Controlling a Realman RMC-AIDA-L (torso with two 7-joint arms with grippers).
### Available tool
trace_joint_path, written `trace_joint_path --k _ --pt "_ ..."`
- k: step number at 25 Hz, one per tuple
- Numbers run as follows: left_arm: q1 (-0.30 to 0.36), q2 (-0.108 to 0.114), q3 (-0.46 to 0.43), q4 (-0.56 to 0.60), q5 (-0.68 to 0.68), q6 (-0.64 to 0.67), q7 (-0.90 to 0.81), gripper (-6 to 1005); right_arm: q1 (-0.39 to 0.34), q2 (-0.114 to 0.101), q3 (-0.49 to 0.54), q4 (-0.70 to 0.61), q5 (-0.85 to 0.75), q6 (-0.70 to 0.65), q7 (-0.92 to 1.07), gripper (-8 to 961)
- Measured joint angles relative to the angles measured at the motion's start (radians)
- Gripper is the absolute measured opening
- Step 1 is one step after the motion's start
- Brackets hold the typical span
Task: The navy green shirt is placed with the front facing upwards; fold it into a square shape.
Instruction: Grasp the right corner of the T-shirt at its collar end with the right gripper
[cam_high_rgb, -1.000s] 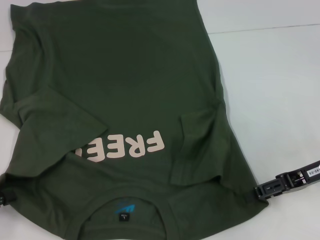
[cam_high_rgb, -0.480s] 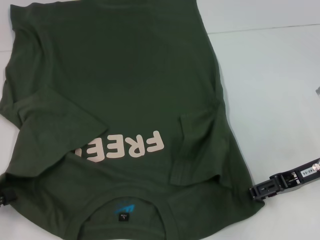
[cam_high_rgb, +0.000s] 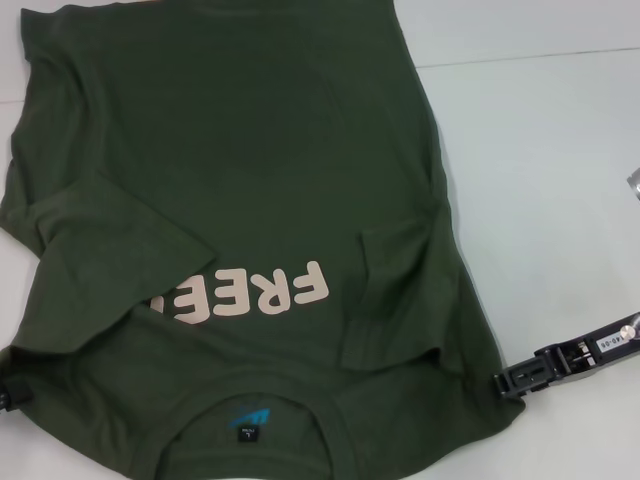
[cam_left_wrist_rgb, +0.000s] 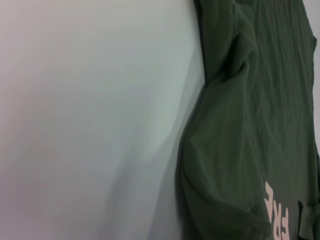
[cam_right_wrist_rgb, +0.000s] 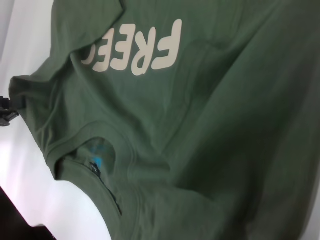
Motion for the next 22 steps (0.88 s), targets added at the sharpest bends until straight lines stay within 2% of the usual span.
trace_joint_path --k 10,22 --pt "-0.002 0.000 0.000 0.002 0.000 -0.003 -0.002 25 -0.001 -0.003 -0.005 -0.001 0.025 -0.006 -0.001 822" --pt "-0.003 0.000 0.000 0.002 0.000 -0.002 -0.002 24 -0.001 -0.004 -0.005 0.004 0.025 -0.001 0.007 710"
